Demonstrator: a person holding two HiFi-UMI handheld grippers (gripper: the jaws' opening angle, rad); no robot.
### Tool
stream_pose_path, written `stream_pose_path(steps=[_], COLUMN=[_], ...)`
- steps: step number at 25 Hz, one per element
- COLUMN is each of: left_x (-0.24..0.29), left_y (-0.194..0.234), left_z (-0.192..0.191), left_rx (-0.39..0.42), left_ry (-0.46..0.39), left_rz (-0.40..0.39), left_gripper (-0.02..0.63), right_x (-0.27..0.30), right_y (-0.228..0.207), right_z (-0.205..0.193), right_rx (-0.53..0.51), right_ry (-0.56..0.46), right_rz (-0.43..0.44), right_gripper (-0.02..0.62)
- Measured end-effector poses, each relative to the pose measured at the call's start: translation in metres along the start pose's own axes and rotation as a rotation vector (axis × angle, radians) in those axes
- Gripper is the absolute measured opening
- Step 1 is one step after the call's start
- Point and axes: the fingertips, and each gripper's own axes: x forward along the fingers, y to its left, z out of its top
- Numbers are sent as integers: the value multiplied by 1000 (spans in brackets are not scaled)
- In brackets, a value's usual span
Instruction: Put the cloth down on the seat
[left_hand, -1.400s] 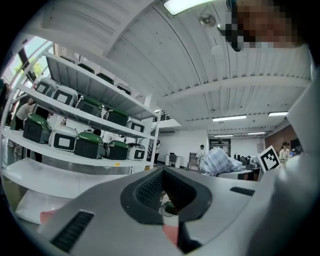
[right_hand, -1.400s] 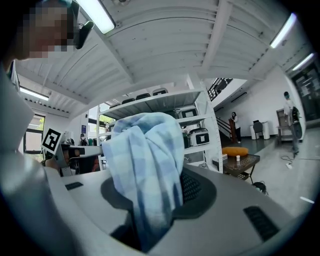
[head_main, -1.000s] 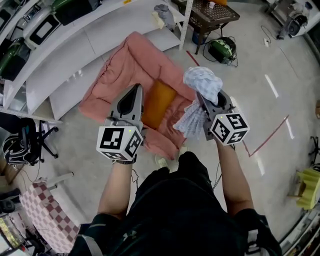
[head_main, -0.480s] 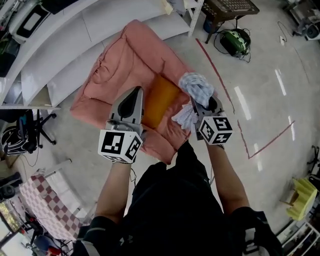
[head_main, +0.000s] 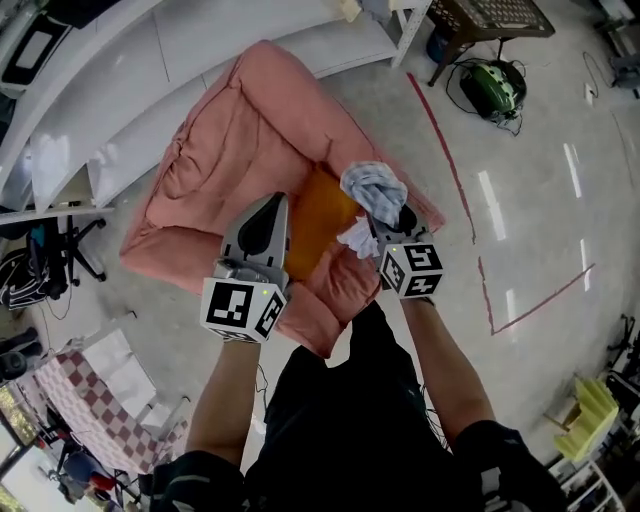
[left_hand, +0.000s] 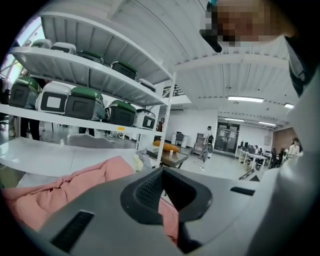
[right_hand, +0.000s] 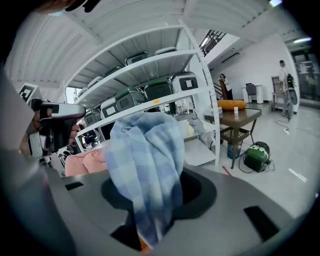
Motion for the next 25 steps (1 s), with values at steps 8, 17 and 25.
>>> stream_pose_path(steps=[8,17,25], left_x=[65,106,122], left_y=[28,47,64], left_z=[-34,-49,-63], left_rx=[-37,-71,-95], left_ry=[41,81,116], left_rz=[53,109,136], left_gripper=[6,6,6], right_x=[81,168,220], right_y=[-46,-71,-98], right_z=[-10,-31,-50], right_rx=[42,72,114], right_ry=[56,184,281], right_rz=[16,55,48], right_gripper=[160,160,217])
